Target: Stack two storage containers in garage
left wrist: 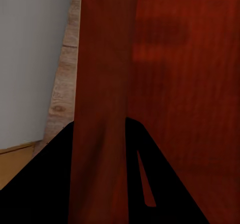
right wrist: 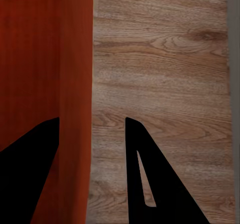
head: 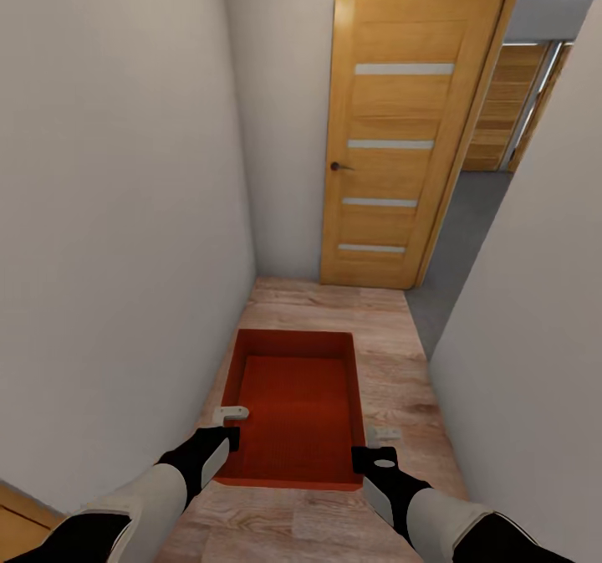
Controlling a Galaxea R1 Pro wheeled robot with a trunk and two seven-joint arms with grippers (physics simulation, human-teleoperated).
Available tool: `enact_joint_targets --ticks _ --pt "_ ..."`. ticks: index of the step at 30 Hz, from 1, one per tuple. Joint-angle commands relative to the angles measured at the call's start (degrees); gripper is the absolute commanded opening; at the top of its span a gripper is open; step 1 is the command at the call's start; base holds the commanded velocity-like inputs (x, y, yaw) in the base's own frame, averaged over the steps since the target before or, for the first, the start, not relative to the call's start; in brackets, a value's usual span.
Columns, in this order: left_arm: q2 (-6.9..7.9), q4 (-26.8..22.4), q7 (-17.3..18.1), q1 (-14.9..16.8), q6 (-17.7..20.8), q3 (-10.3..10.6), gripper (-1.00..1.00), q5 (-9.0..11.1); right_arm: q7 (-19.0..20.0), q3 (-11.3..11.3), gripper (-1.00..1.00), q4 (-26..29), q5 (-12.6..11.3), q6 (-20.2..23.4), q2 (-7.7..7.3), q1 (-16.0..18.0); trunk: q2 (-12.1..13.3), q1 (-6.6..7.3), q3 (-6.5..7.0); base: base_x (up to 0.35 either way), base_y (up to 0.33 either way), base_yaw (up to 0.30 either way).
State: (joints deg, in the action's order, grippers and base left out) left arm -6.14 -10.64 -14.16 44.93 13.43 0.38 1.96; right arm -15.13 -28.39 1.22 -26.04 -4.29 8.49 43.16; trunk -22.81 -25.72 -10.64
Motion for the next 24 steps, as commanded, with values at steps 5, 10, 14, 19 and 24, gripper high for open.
enact_joint_targets --ticks 5,10,14,19,24 --pt "-0.01 0.1 -0.3 0.0 0.4 0.3 -1.0 0.4 -0.2 0.4 -1.0 0.4 0.2 -1.2 0.04 0.1 -0.1 -0.06 -0.11 0.323 0.0 0.0" --pt "-0.01 0.1 -0.3 0.0 0.4 0.3 -1.0 0.4 -0.2 0.4 -1.0 0.4 0.2 -1.2 0.04 0.1 -0.1 -0.06 -0.11 0.323 0.0 0.0" --pt "-0.01 0.1 -0.3 0.0 0.4 0.3 -1.0 0.4 -0.2 0.4 -1.0 0.4 0.2 -1.2 0.04 0.1 -0.1 -0.06 -0.11 0.323 0.0 0.0" --pt "-0.01 0.1 -0.3 0.0 0.4 0.3 -1.0 0.4 -0.2 0.4 -1.0 0.4 0.2 -1.2 0.04 0.1 -0.1 -0.06 -0.11 0.323 0.0 0.0" --pt "-0.01 0.1 -0.3 0.0 0.4 0.3 -1.0 0.4 -0.2 0.4 -1.0 0.4 0.2 -1.2 0.04 0.1 -0.1 -0.06 -0.11 0.323 0.0 0.0"
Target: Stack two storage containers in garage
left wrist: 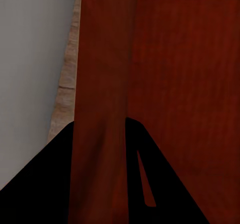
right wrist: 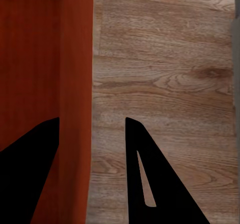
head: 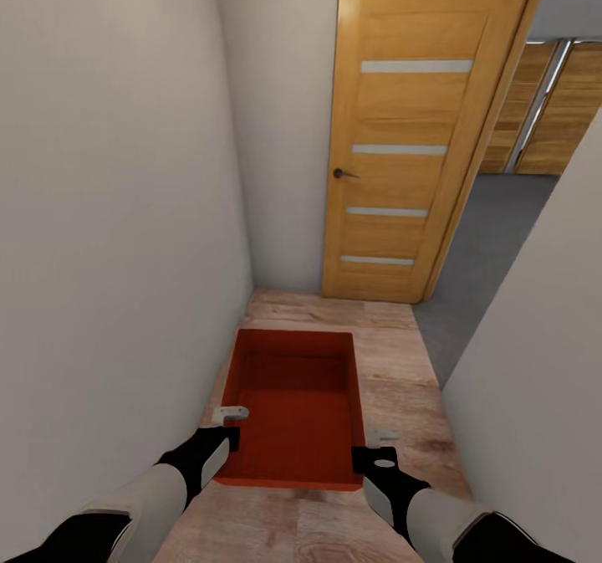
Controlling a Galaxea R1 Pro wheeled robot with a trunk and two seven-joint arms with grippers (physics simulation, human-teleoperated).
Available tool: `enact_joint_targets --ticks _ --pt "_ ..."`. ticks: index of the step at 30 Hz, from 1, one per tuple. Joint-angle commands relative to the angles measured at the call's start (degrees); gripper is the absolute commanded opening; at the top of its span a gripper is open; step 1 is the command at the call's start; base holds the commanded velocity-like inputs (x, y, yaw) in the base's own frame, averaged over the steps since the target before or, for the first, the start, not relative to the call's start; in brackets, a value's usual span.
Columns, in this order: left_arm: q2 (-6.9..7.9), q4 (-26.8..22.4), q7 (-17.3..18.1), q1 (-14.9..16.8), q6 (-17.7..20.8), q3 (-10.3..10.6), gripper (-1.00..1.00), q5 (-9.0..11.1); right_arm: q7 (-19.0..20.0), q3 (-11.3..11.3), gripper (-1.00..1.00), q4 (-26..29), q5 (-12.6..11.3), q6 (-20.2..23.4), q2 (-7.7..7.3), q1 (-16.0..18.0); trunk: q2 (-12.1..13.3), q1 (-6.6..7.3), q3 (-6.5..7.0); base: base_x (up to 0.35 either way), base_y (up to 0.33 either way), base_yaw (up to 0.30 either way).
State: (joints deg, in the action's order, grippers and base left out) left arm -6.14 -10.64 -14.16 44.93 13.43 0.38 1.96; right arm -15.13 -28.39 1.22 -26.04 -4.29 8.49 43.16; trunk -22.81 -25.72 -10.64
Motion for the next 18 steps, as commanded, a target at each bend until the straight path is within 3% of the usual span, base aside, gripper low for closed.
enact_joint_targets --ticks 1,11,18 --pt "-0.01 0.1 -0.3 0.0 0.4 0.3 -1.0 0.4 -0.2 0.4 -1.0 0.4 0.2 -1.2 0.04 0.1 -0.1 -0.06 -0.11 0.323 0.0 0.0" --pt "-0.01 0.1 -0.3 0.0 0.4 0.3 -1.0 0.4 -0.2 0.4 -1.0 0.4 0.2 -1.2 0.04 0.1 -0.1 -0.06 -0.11 0.323 0.0 -0.005" --pt "-0.01 0.1 -0.3 0.0 0.4 0.3 -1.0 0.4 -0.2 0.4 -1.0 0.4 0.2 -1.1 0.07 0.1 -0.1 -0.06 -0.11 0.323 0.0 -0.181"
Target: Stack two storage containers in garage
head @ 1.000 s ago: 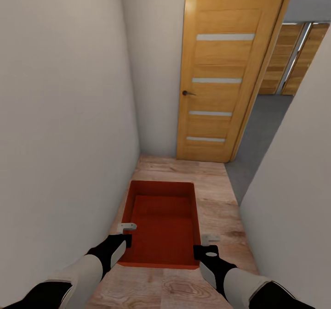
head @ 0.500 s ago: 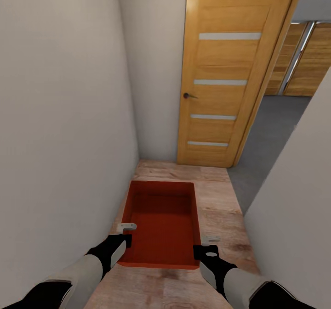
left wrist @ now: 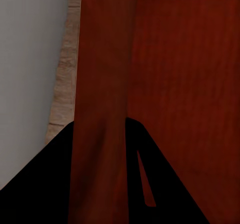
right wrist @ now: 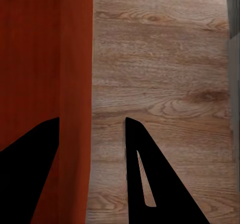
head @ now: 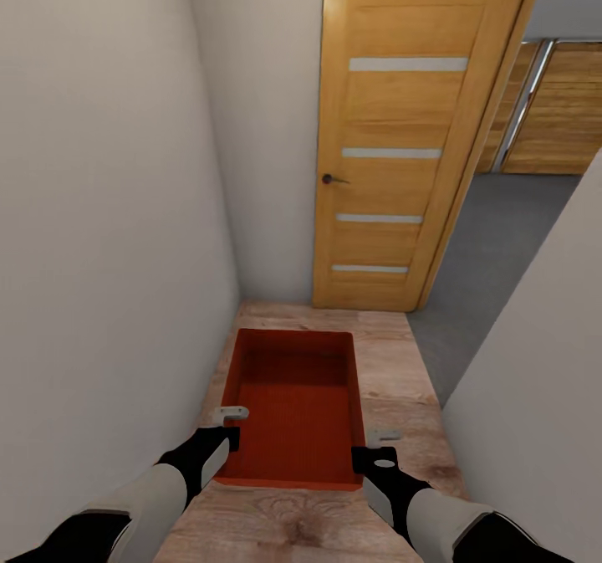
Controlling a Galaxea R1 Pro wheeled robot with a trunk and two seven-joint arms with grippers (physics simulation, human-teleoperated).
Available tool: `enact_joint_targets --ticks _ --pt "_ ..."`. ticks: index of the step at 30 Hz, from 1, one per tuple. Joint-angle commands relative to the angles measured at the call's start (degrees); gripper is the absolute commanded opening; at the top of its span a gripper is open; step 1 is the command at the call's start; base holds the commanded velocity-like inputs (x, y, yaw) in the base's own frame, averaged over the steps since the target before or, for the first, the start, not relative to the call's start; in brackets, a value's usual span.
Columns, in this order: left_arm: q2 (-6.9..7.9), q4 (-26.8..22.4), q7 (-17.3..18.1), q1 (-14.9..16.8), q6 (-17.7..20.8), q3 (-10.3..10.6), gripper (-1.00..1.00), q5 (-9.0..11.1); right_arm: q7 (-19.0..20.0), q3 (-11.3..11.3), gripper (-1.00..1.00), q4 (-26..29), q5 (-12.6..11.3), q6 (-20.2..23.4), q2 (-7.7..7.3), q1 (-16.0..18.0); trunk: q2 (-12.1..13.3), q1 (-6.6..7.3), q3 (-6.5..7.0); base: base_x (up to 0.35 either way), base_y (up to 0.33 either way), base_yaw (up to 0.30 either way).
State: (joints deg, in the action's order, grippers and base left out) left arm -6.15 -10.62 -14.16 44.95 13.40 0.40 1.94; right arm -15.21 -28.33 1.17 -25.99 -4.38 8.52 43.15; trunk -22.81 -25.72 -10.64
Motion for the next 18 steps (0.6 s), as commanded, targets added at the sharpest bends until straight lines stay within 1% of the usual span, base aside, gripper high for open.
enact_joint_targets --ticks 1,10,13,18 --pt "-0.01 0.1 -0.3 0.0 0.4 0.3 -1.0 0.4 -0.2 0.4 -1.0 0.4 0.1 -1.0 0.04 0.1 -0.1 -0.06 -0.11 0.323 0.0 -0.238" --pt "-0.01 0.1 -0.3 0.0 0.4 0.3 -1.0 0.4 -0.2 0.4 -1.0 0.4 0.1 -1.0 0.02 0.1 -0.1 -0.06 -0.11 0.323 0.0 -0.237" --pt "-0.01 0.1 -0.3 0.0 0.4 0.3 -1.0 0.4 -0.2 0.4 -1.0 0.4 0.1 -1.0 0.01 0.1 -0.1 -0.06 -0.11 0.323 0.0 -0.095" --pt "-0.01 0.1 -0.3 0.0 0.4 0.3 -1.0 0.4 -0.2 0.4 -1.0 0.4 0.1 -1.0 0.01 0.1 -0.1 -0.06 -0.11 0.323 0.0 -0.017"
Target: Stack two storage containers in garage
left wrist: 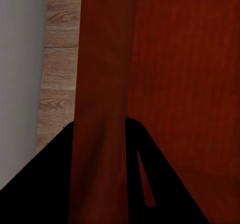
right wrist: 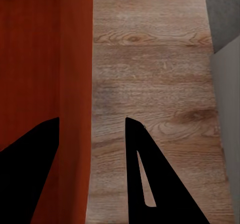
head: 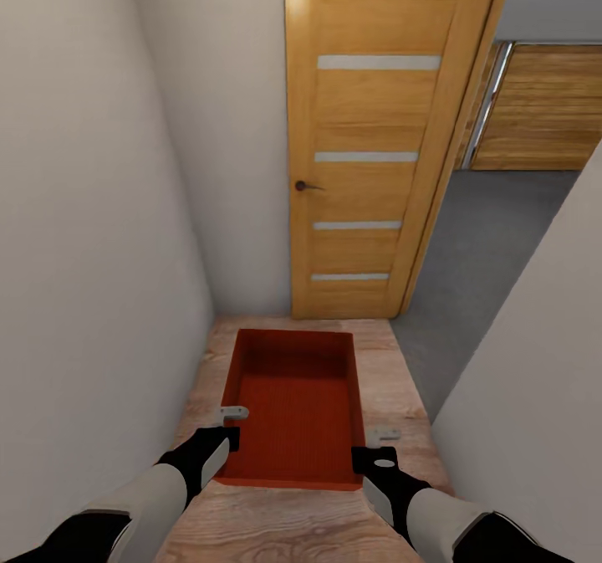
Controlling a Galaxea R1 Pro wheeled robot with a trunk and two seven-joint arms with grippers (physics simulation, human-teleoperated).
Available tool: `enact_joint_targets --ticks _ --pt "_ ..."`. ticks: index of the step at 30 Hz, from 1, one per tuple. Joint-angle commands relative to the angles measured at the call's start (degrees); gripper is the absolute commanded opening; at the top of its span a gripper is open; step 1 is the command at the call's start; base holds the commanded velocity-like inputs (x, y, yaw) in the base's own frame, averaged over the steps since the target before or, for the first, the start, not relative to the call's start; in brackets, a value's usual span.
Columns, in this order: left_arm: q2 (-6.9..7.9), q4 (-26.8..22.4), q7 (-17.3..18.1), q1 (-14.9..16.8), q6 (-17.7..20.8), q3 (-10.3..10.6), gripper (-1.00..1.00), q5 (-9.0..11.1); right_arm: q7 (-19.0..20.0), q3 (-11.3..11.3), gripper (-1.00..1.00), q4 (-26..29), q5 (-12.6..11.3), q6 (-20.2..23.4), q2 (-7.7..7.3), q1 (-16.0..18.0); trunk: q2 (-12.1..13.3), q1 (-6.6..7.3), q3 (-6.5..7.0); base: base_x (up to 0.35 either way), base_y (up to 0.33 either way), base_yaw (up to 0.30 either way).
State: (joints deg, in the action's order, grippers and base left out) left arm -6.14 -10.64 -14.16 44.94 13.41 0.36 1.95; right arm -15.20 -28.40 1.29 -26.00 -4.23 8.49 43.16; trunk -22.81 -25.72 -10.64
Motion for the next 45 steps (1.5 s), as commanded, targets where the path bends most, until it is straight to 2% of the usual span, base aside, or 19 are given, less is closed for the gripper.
enact_joint_targets --ticks 1,45 --pt "-0.01 0.1 -0.3 0.0 0.4 0.3 -1.0 0.4 -0.2 0.5 -1.0 0.3 0.2 -1.1 0.03 0.1 -0.1 -0.06 -0.11 0.323 0.0 -0.002" --pt "0.08 0.1 -0.3 0.0 0.4 0.3 -1.0 0.3 -0.1 0.5 -1.0 0.3 0.2 -1.1 0.03 0.1 -0.1 -0.06 -0.11 0.323 0.0 0.0"
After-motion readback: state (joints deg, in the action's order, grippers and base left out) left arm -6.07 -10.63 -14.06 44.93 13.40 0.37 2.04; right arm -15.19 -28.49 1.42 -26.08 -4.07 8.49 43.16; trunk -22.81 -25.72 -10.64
